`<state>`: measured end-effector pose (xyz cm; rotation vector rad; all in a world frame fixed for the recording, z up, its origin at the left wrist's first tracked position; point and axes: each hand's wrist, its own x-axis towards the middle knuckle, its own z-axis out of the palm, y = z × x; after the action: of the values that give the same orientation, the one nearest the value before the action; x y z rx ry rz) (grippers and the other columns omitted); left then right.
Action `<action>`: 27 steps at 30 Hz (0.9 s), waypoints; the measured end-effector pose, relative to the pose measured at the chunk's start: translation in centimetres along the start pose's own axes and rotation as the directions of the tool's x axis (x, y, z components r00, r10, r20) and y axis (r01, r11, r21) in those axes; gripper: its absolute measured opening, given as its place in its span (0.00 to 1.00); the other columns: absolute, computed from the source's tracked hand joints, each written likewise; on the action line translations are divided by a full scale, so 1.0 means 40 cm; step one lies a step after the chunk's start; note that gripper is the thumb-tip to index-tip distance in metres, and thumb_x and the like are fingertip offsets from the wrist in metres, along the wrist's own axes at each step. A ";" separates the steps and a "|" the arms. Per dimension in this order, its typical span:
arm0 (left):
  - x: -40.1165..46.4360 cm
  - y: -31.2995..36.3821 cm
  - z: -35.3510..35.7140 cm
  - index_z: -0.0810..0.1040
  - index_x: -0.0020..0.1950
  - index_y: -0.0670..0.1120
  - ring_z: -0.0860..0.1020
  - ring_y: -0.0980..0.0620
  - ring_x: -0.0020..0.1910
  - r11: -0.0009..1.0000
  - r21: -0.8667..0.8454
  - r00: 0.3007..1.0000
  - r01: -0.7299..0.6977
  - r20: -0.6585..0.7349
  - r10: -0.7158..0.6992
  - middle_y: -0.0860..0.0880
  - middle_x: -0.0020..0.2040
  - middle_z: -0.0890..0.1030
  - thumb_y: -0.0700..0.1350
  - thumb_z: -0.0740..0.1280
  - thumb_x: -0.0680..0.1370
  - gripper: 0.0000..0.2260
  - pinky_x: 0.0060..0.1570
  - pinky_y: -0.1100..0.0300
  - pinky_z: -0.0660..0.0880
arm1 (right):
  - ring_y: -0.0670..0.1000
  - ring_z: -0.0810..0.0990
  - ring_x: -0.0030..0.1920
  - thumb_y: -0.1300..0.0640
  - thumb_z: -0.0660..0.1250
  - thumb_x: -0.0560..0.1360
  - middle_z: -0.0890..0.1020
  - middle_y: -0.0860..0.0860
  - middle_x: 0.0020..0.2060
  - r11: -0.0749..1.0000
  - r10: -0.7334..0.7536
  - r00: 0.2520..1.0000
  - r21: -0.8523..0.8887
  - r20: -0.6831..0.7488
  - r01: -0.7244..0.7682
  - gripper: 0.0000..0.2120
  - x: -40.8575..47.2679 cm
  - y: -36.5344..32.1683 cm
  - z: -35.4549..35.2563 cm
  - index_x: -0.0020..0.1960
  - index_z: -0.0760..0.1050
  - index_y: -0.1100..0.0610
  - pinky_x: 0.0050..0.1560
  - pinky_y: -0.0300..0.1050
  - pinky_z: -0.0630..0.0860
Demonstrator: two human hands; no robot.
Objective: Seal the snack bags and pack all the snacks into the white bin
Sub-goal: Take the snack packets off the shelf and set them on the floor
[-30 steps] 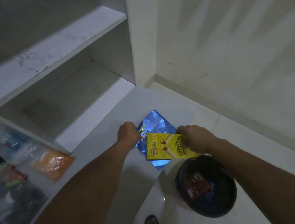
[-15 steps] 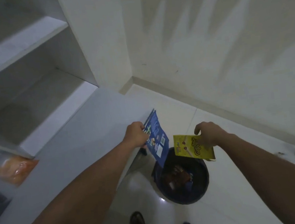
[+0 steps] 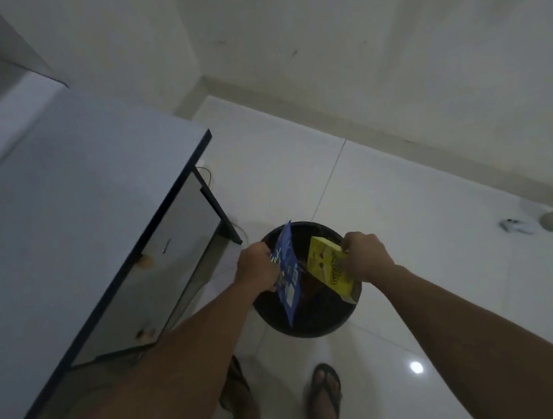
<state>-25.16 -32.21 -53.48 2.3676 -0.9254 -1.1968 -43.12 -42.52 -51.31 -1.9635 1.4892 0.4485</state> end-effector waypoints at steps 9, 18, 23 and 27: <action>0.022 -0.040 0.021 0.73 0.57 0.42 0.76 0.46 0.51 0.996 0.089 0.995 0.019 0.100 -0.028 0.45 0.52 0.76 0.52 0.74 0.70 0.22 0.49 0.55 0.75 | 0.55 0.77 0.49 0.46 0.67 0.73 0.79 0.56 0.52 1.000 -0.021 0.999 0.018 0.027 0.021 0.22 0.024 0.027 0.090 0.60 0.72 0.59 0.43 0.45 0.73; -0.146 0.095 -0.229 0.76 0.59 0.33 0.77 0.40 0.57 0.997 0.074 0.997 0.029 0.075 -0.034 0.37 0.58 0.78 0.50 0.75 0.70 0.26 0.51 0.56 0.73 | 0.58 0.75 0.59 0.47 0.69 0.73 0.77 0.58 0.60 0.972 -0.228 0.972 -0.047 0.049 0.231 0.25 -0.110 -0.128 -0.148 0.64 0.71 0.61 0.54 0.46 0.73; -0.310 0.169 -0.417 0.76 0.52 0.41 0.76 0.46 0.53 0.998 0.064 1.000 -0.012 -0.003 0.012 0.44 0.51 0.75 0.52 0.72 0.72 0.17 0.52 0.55 0.74 | 0.57 0.74 0.63 0.47 0.71 0.71 0.75 0.58 0.64 0.907 -0.399 0.912 -0.108 0.090 0.408 0.29 -0.227 -0.295 -0.293 0.66 0.71 0.61 0.60 0.46 0.70; -0.424 0.148 -0.543 0.76 0.57 0.40 0.78 0.44 0.49 0.999 -0.036 0.993 0.002 -0.114 -0.006 0.43 0.51 0.77 0.52 0.76 0.69 0.23 0.46 0.51 0.78 | 0.57 0.75 0.62 0.46 0.72 0.70 0.75 0.57 0.63 0.840 -0.514 0.853 -0.148 0.091 0.522 0.29 -0.315 -0.426 -0.355 0.65 0.71 0.59 0.60 0.47 0.71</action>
<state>-17.42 -25.01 -27.34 2.3828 -0.8551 -1.0577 -32.23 -39.78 -28.37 -2.3627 0.8472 0.3815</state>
